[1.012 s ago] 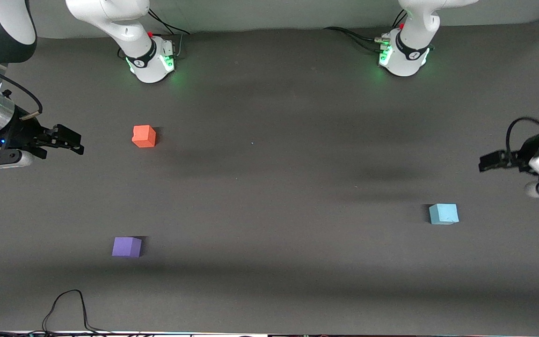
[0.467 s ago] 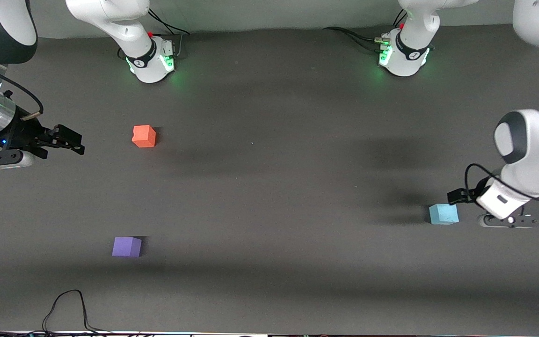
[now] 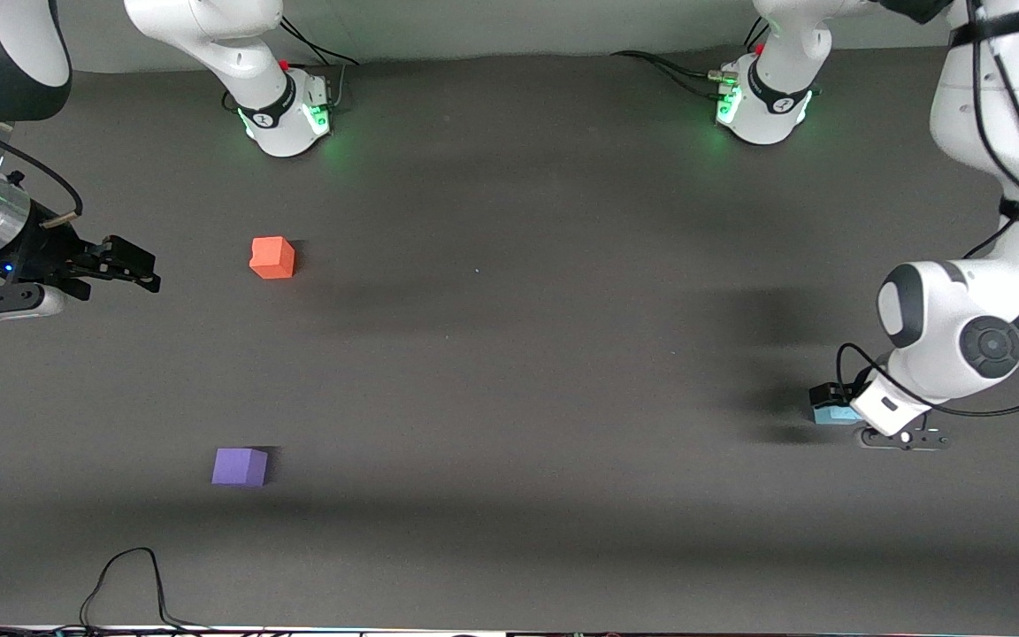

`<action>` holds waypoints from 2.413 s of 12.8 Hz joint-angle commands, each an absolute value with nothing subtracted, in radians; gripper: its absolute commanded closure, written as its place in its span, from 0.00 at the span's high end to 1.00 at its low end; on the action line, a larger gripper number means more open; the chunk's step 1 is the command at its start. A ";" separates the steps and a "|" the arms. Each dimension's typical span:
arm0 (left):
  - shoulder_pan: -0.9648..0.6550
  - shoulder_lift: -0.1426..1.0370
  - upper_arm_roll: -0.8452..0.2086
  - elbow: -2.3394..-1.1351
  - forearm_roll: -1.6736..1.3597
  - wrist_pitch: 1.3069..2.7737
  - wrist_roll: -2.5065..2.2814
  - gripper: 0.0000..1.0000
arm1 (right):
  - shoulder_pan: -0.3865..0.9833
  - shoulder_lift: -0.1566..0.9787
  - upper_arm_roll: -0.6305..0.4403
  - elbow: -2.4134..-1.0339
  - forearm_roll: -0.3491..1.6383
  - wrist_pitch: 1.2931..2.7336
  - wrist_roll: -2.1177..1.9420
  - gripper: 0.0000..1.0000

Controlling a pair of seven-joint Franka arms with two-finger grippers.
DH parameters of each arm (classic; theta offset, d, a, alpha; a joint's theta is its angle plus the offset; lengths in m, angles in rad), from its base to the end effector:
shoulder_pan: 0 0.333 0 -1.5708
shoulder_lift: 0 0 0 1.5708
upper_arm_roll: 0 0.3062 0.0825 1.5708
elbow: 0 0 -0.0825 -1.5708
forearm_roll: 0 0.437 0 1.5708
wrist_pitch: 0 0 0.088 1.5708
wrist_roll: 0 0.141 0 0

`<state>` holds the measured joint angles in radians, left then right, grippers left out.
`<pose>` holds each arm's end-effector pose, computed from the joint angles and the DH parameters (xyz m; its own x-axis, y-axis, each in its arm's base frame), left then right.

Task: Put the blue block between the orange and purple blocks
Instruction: 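Move the left gripper down over the light blue block, then close the left gripper on the light blue block, then carry the blue block with the left gripper toward the table middle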

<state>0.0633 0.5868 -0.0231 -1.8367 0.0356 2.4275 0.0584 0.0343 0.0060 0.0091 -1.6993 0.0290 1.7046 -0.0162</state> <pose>0.6759 0.0281 0.1269 0.9991 -0.0412 0.0035 -0.0411 -0.9991 -0.0109 0.6156 0.0304 0.5208 0.9984 0.0557 -0.0003 0.0557 -0.9980 -0.0288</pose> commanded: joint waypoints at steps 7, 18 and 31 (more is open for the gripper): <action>0.061 0.597 -0.023 -1.822 0.049 2.424 0.048 0.26 | 0.037 -0.003 0.003 -1.703 0.048 1.701 -0.038 1.00; -0.358 0.528 -0.034 -1.474 0.032 1.907 -0.547 0.27 | 0.037 -0.003 0.003 -1.703 0.048 1.701 -0.037 1.00; -0.897 0.903 -0.054 -1.206 0.063 2.150 -0.974 0.27 | 0.037 -0.002 0.003 -1.713 0.046 1.704 -0.037 1.00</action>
